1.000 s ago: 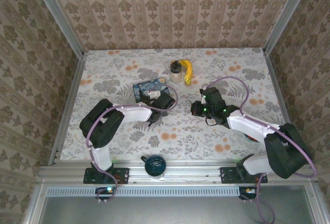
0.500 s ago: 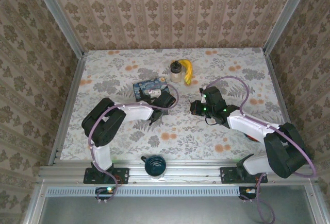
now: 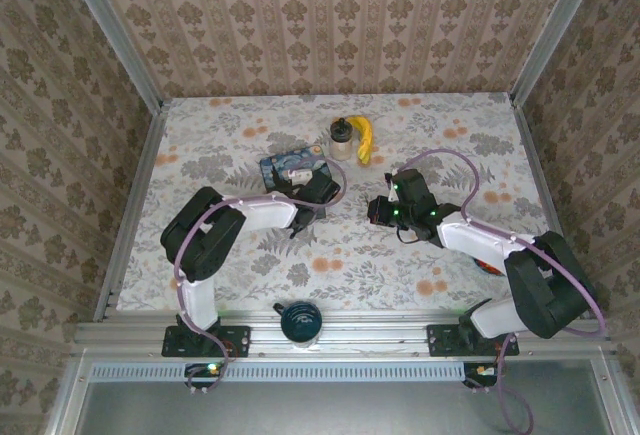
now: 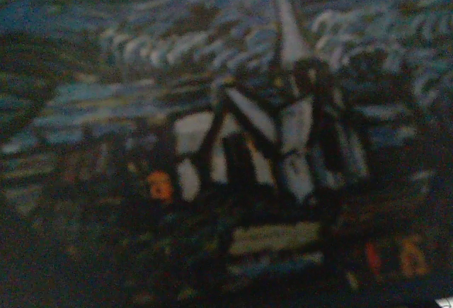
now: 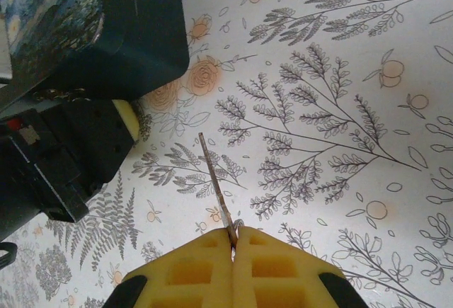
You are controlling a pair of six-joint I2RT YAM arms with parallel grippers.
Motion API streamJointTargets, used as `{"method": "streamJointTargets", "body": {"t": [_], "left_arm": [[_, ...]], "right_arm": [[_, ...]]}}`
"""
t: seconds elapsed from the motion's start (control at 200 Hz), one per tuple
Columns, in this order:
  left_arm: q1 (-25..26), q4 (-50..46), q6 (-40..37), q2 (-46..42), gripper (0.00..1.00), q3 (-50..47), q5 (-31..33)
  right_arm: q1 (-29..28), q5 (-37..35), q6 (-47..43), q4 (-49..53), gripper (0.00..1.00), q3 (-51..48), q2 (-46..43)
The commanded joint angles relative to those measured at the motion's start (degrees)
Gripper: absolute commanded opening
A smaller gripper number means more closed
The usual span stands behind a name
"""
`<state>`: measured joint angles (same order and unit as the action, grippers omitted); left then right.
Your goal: Unlock the padlock with the key
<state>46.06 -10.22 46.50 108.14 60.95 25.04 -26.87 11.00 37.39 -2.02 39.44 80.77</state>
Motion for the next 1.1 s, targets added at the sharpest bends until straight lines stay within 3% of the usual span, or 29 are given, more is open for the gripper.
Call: {"method": "streamJointTargets", "body": {"t": [0.0, 0.49, 1.095], "left_arm": [[-0.29, -1.33, 1.13, -2.13, 0.21, 0.47, -4.97], [-2.82, 3.40, 9.63, -9.56, 0.21, -4.16, -24.90], [-5.11, 9.33, 15.65, -10.47, 0.21, -8.11, -31.34]], "right_arm": [[0.16, 2.18, -1.60, -3.59, 0.00, -1.91, 1.02], [-4.47, 8.63, -3.12, -15.41, 0.00, -4.59, 8.21], [-10.87, 9.36, 0.83, -28.64, 0.00, -4.27, 19.56]]}}
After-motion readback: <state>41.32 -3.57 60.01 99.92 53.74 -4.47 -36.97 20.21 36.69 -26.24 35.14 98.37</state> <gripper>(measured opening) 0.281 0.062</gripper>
